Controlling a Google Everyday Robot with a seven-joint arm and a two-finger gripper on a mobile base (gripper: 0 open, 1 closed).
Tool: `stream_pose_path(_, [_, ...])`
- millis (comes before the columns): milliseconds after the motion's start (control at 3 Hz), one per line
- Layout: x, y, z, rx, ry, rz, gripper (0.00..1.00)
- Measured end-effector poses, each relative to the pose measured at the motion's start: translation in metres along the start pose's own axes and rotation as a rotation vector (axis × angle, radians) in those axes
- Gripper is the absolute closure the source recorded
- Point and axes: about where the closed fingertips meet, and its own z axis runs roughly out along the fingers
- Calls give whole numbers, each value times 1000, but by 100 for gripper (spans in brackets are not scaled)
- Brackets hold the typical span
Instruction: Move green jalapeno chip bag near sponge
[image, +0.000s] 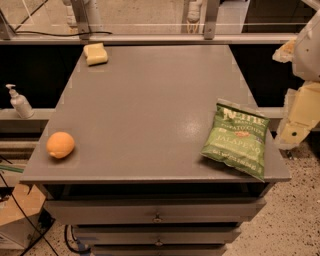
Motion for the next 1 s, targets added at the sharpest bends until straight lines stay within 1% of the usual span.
stream_pose_path(333, [0,0,0,0,0,0,0])
stream_pose_path(667, [-3,-3,-1,13,-19,-30,0])
stream_pose_path(1000, [-1,-6,19,-13,-98,-49,0])
